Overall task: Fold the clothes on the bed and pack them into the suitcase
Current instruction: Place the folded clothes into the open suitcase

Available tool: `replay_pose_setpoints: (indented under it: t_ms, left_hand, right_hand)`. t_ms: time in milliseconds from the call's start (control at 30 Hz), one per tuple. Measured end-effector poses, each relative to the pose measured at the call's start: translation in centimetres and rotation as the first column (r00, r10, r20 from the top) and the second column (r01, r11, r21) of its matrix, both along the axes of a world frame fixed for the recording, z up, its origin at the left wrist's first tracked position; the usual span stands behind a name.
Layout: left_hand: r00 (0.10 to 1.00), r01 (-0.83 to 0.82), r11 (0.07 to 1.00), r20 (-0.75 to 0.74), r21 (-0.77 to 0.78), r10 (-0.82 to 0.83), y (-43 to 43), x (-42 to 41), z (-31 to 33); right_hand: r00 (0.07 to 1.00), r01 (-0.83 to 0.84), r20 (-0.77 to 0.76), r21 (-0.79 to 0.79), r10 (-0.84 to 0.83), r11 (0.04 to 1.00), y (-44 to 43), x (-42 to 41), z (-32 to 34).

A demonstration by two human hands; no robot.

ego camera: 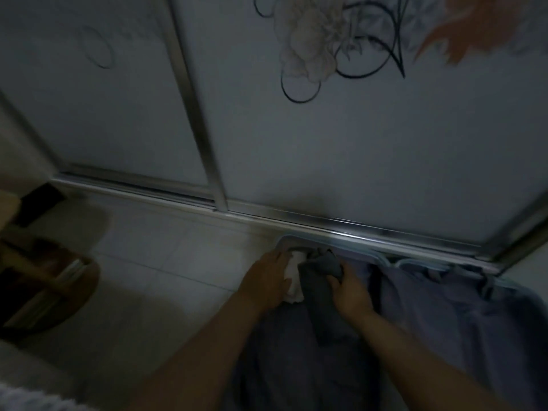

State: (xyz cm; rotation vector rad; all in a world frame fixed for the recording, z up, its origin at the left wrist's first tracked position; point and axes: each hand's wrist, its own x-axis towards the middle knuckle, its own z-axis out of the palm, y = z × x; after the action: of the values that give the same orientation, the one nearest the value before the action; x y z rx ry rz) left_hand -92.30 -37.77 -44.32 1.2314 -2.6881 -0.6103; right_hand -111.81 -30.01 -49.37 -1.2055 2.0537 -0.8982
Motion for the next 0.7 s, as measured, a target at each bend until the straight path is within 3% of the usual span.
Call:
replay_pose_setpoints:
  t_ms: [133, 267, 400, 500, 567, 633, 700]
  left_hand:
    - [0.990, 0.111, 0.993, 0.090, -0.037, -0.107, -0.9, -2.5, -5.3]
    - [0.917, 0.191, 0.977, 0.337, 0.100, -0.213, -2.4, -3.6, -9.4]
    - [0.870, 0.224, 0.968, 0.426, 0.109, -0.250, -3.1, -3.9, -11.5]
    - [0.873, 0.219, 0.972, 0.427, 0.085, -0.234, -3.7, -4.2, -12.3]
    - [0.878, 0.220, 0.973, 0.422, 0.062, -0.225, -4.1, -4.4, -12.6]
    - [0.882, 0.204, 0.977, 0.421, 0.066, -0.213, -4.4, -4.6, -13.0]
    - [0.888, 0.195, 0.979, 0.413, 0.063, -0.203, -4.7, -4.5, -13.4]
  right_hand:
    - [0.978, 0.193, 0.073, 0.052, -0.197, 0.980, -2.1, -1.8, -5.2]
    - [0.963, 0.251, 0.069, 0.143, -0.262, 0.957, -3.5, -2.3, -8.1]
    - [0.980, 0.097, -0.195, 0.315, -0.035, 0.944, -3.4, -2.4, -11.1]
    - [0.827, -0.110, -0.497, 0.315, 0.263, 0.943, -1.6, -1.7, -10.9]
    - [0.716, -0.342, -0.460, 0.427, 0.526, 0.837, -0.5, -1.2, -10.8]
    - [0.643, -0.412, -0.416, 0.520, 0.643, 0.748, -0.1, -1.2, -11.8]
    - [0.706, -0.368, -0.392, 0.508, 0.590, 0.778, -0.7, -1.4, -12.9]
